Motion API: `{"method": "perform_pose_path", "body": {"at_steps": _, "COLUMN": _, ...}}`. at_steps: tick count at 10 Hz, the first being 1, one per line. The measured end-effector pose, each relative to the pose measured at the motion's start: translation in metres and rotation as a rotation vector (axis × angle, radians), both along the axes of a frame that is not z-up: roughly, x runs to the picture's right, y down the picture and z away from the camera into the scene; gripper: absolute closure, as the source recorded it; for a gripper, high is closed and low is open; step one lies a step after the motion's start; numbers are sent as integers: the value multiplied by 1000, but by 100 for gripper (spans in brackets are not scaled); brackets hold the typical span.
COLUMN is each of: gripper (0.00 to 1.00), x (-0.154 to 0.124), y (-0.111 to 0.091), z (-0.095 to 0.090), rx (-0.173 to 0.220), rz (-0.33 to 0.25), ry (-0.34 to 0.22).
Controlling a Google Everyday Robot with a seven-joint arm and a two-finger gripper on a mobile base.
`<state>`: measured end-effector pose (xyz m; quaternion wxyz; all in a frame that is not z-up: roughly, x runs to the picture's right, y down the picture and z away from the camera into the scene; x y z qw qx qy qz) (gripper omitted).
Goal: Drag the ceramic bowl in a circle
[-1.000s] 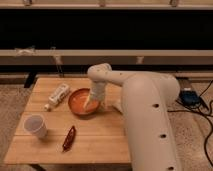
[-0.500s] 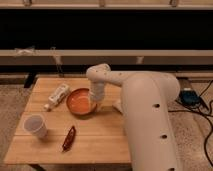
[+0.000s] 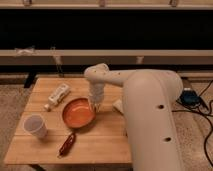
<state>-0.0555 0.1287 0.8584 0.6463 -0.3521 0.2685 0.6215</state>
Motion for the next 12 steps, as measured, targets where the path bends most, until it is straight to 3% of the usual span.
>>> {"method": "perform_pose_path", "body": {"at_steps": 4, "gripper": 100, "x": 32, "y": -3, "z": -48, "rx": 5, "rz": -4, "ry": 84}}
{"method": "perform_pose_path", "body": {"at_steps": 7, "gripper": 100, "x": 70, "y": 1, "z": -71, "rx": 18, "rz": 26, "ry": 191}}
{"method": "perform_pose_path", "body": {"at_steps": 10, "gripper": 100, "x": 93, "y": -10, "z": -64, "rx": 45, "rz": 57, "ry": 267}}
{"method": "perform_pose_path", "body": {"at_steps": 12, "gripper": 100, "x": 107, "y": -20, "z": -45, "rx": 60, "rz": 72, "ry": 304}}
